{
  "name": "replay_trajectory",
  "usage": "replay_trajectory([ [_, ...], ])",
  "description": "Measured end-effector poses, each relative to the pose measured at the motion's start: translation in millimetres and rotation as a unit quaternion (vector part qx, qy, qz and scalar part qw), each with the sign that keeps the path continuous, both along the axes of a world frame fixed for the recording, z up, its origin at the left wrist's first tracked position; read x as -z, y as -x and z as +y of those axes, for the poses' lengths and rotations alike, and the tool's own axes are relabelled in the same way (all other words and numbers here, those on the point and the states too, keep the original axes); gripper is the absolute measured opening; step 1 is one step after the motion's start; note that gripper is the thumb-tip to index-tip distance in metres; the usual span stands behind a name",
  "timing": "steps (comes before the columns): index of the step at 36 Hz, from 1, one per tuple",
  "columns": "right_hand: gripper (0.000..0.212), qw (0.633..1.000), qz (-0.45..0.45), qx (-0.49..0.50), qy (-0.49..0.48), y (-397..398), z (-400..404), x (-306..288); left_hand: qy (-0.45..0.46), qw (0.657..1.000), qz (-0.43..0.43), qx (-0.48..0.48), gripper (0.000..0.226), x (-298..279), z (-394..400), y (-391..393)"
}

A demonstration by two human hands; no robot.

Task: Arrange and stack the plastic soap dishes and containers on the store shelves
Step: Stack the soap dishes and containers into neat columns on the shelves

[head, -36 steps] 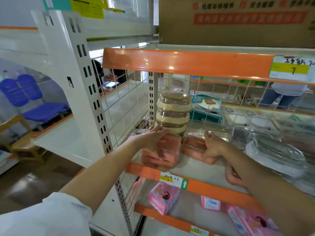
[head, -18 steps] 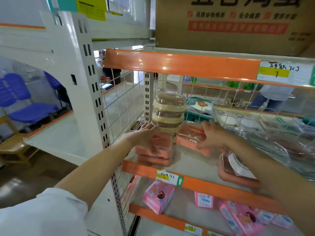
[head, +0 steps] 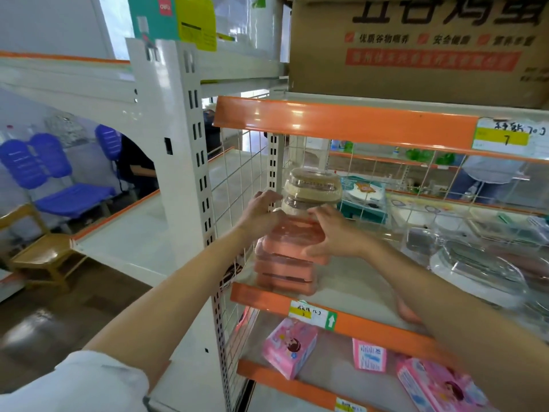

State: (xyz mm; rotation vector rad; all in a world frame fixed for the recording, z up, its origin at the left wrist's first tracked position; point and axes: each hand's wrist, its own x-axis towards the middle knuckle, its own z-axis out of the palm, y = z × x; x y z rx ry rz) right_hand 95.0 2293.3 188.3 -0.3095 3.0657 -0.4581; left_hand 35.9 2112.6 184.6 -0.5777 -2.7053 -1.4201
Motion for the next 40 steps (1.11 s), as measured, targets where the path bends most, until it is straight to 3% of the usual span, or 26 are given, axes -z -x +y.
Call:
replay_trajectory([
  [10,0.096,1.0,-0.014,-0.013,-0.005,18.8,-21.4,9.1,0.169,0.984,0.064,-0.003,0.041,12.1,-7.2,-3.6],
  [18,0.103,0.999,-0.005,0.019,0.029,3.0,-16.3,8.8,0.199,0.966,0.153,0.055,0.045,-5.4,2.5,-17.9],
  [23,0.092,0.997,0.002,0.077,0.03,-20.2,-0.5,3.1,0.212,0.955,0.184,0.096,0.048,-9.5,20.1,-18.9],
  [36,0.067,0.978,0.016,0.206,-0.009,-100.0,98.5,-8.7,0.233,0.927,0.184,0.228,0.048,-0.2,118.8,-45.5],
  [40,0.075,0.972,0.008,0.233,-0.044,-120.1,137.1,-19.4,0.229,0.915,0.182,0.279,0.048,3.3,162.3,-57.6],
])
